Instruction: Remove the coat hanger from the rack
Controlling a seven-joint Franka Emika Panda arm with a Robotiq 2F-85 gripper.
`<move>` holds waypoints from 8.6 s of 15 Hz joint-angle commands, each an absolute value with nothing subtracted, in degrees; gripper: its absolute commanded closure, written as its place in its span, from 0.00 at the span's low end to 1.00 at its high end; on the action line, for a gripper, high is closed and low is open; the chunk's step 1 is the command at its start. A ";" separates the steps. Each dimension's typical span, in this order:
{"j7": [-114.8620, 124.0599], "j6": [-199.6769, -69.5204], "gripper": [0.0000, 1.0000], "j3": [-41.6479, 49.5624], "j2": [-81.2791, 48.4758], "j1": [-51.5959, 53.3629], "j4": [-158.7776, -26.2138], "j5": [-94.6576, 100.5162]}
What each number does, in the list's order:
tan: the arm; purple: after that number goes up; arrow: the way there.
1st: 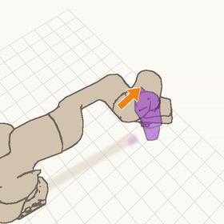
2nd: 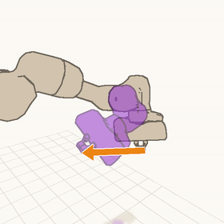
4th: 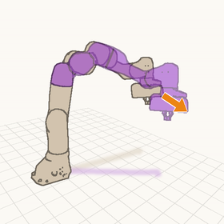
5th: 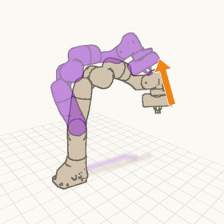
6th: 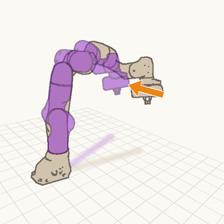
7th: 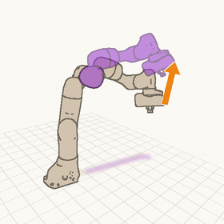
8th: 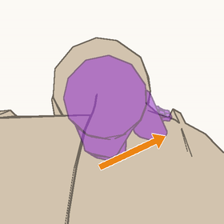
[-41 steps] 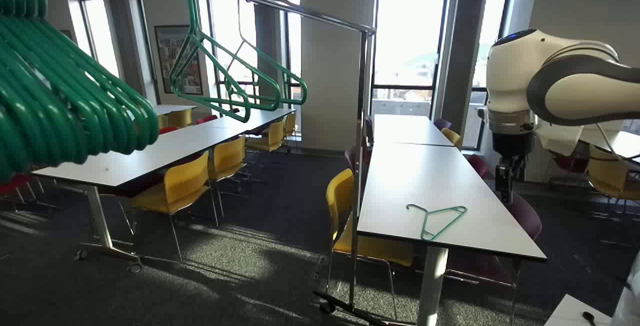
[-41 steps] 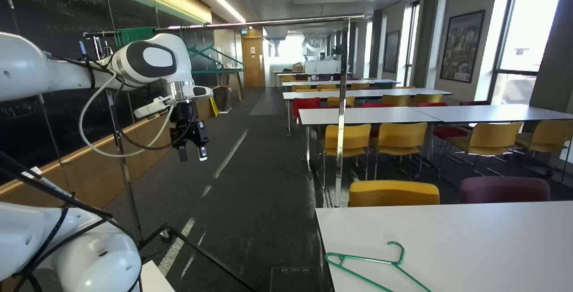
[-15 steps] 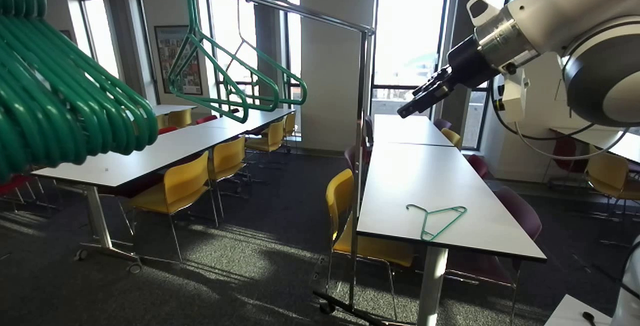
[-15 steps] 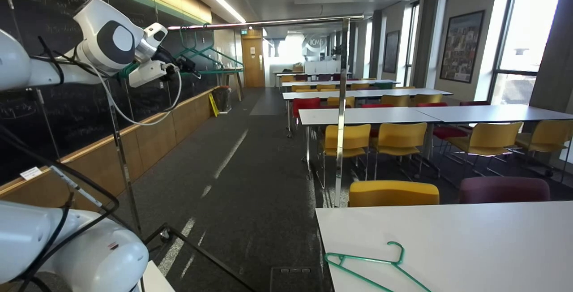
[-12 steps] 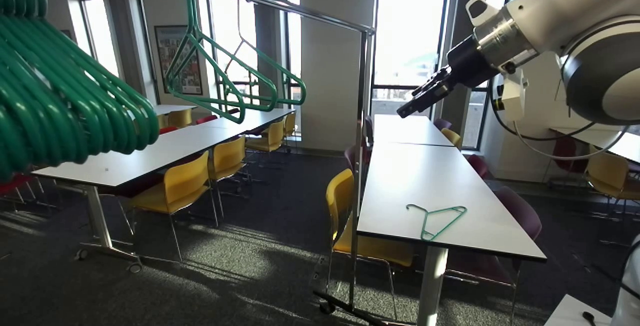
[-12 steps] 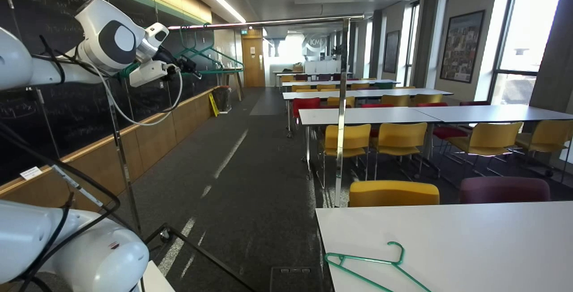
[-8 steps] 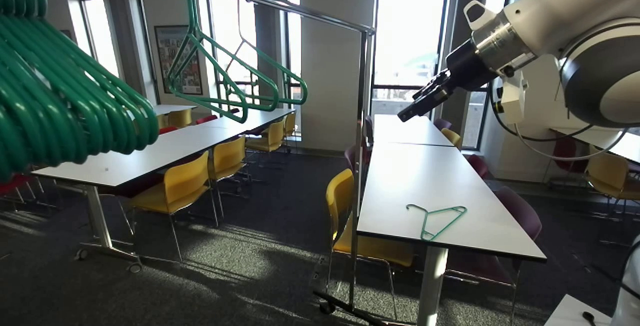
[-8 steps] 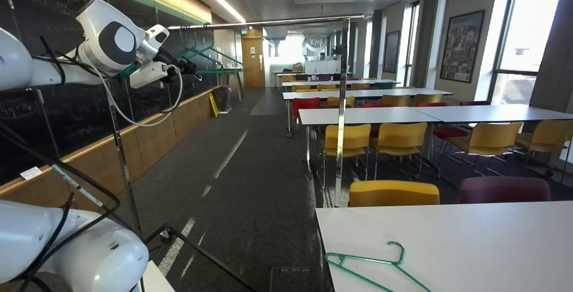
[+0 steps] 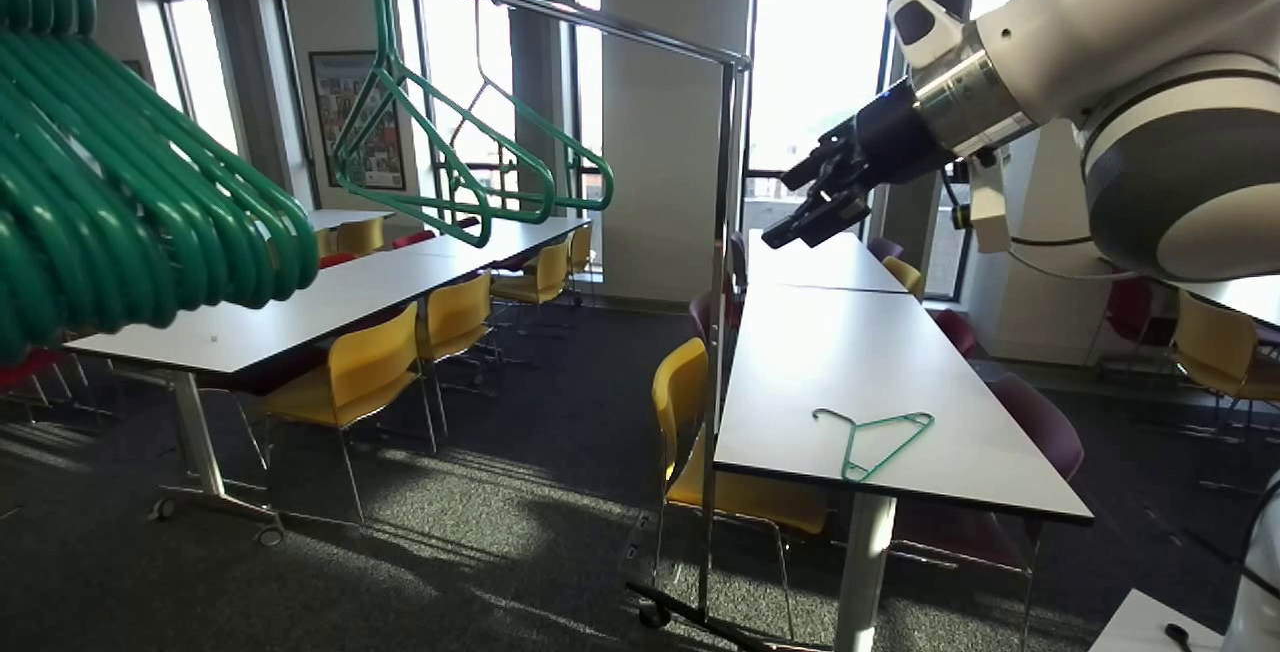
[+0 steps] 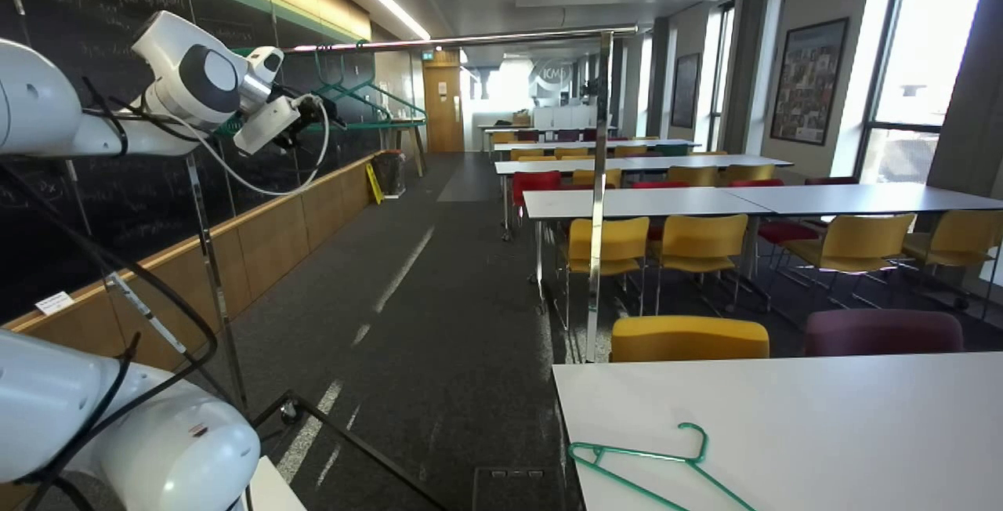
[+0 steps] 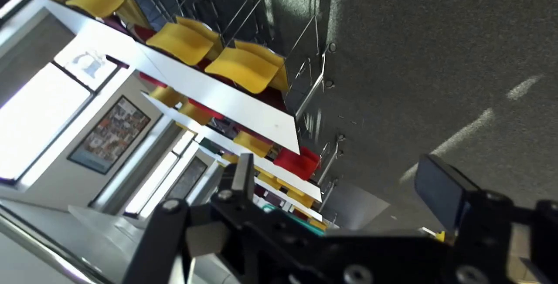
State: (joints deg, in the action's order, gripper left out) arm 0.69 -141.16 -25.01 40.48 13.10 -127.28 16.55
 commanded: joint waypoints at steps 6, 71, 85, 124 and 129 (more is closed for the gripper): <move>10.59 -155.32 0.00 -41.93 30.84 -2.58 -113.64 35.95; 25.33 -119.98 0.98 -37.24 10.41 -10.51 -86.22 34.57; 11.99 -113.17 0.98 -18.96 -0.43 8.82 -76.72 31.35; 7.02 -96.54 0.98 -6.69 66.57 -2.09 -150.75 45.10; 2.15 -97.16 0.98 -0.13 56.85 -2.65 -146.52 63.92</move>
